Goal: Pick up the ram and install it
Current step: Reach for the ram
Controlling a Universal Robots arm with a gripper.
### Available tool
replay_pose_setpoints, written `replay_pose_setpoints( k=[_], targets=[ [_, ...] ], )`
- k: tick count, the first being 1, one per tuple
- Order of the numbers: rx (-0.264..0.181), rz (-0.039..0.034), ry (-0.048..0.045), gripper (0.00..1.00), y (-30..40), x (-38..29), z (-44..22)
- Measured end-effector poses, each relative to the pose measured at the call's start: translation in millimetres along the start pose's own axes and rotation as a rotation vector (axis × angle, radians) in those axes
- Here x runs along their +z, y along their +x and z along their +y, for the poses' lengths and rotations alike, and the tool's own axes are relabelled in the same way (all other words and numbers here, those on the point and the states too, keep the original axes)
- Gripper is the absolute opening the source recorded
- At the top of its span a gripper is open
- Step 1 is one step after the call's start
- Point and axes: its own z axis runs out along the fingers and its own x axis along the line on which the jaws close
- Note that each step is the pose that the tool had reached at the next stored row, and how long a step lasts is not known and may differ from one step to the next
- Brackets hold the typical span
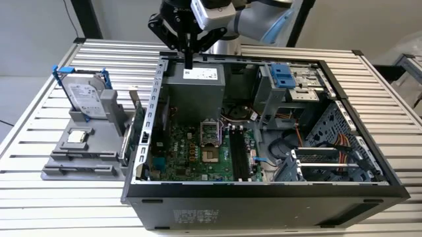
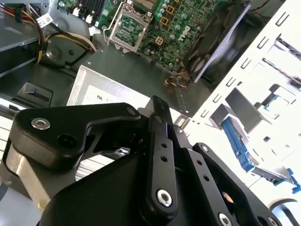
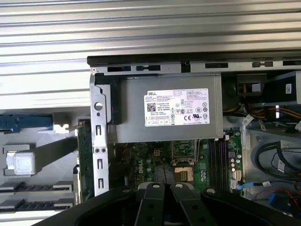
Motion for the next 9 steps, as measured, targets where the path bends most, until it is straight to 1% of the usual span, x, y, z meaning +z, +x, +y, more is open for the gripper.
replay_pose_setpoints(
  k=[9],
  targets=[
    [0.000,0.0003,0.0000,0.00,9.4,-0.2,-0.8]
  ],
)
